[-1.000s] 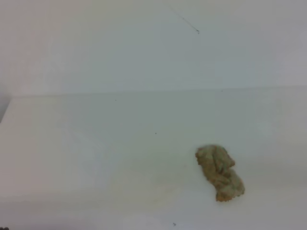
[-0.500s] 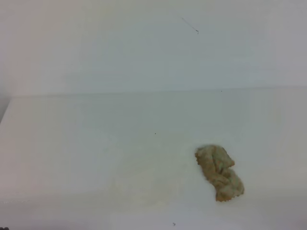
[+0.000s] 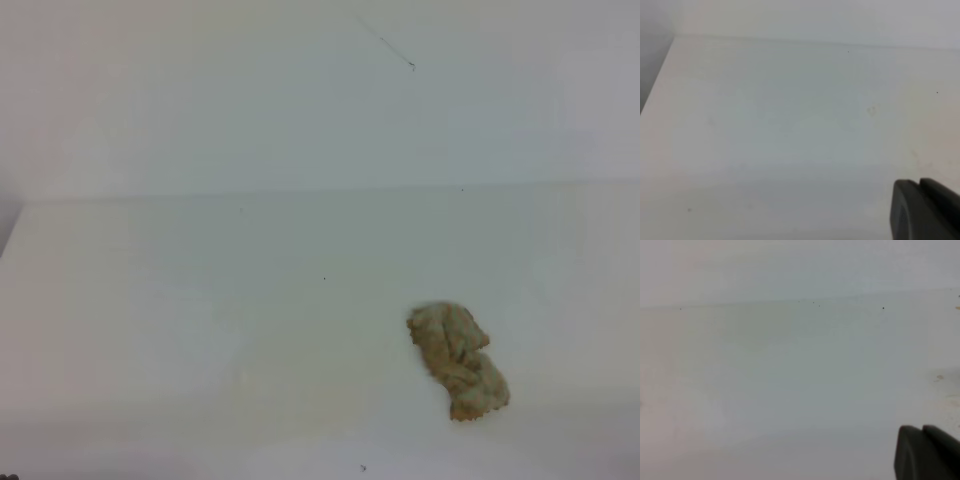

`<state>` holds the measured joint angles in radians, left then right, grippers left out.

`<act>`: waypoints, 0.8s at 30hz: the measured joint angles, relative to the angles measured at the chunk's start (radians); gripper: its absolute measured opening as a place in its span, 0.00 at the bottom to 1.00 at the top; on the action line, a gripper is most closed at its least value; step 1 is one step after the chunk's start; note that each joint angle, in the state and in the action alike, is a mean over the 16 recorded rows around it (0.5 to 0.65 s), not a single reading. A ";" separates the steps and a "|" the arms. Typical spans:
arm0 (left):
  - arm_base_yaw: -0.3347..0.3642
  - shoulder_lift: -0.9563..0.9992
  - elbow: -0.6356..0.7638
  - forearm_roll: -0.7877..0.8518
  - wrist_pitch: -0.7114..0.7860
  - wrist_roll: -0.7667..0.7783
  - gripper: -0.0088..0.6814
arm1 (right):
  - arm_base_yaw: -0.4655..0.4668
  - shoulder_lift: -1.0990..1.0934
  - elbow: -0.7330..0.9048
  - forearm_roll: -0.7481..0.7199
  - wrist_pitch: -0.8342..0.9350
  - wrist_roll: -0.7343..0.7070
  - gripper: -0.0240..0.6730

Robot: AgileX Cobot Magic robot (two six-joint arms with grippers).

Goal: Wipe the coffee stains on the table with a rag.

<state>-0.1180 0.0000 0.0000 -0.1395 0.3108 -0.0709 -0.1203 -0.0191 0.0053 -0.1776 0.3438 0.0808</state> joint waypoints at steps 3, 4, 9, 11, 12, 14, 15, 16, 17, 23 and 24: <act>0.000 0.000 0.000 0.000 0.000 0.000 0.01 | 0.000 0.000 0.000 0.000 0.000 0.000 0.04; 0.000 0.000 0.000 0.000 0.000 0.000 0.01 | 0.000 0.000 0.000 0.000 0.000 0.000 0.04; 0.000 0.000 0.000 0.000 0.000 0.000 0.01 | 0.000 0.000 0.000 0.000 0.000 0.000 0.04; 0.000 0.000 0.000 0.000 0.000 0.000 0.01 | 0.000 0.000 0.000 0.000 0.000 0.000 0.04; 0.000 0.000 0.000 0.000 0.000 0.000 0.01 | 0.000 0.000 0.000 0.000 0.000 0.000 0.04; 0.000 0.000 0.000 0.000 0.000 0.000 0.01 | 0.000 0.000 0.000 0.000 0.000 0.000 0.04; 0.000 0.000 0.000 0.000 0.000 0.000 0.01 | 0.000 0.000 0.000 0.000 0.000 0.000 0.04; 0.000 0.000 0.000 0.000 0.000 0.000 0.01 | 0.000 0.000 0.000 0.000 0.000 0.000 0.04; 0.000 0.000 0.000 0.000 0.000 0.000 0.01 | 0.000 0.000 0.000 0.000 0.000 0.000 0.04; 0.000 0.000 0.000 0.000 0.000 0.000 0.01 | 0.000 0.000 0.000 0.000 0.000 0.000 0.04; 0.000 0.000 0.000 0.000 0.000 0.000 0.01 | 0.000 0.000 0.000 0.000 0.000 0.000 0.04</act>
<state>-0.1180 0.0000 0.0000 -0.1395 0.3108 -0.0709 -0.1203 -0.0191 0.0053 -0.1776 0.3438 0.0808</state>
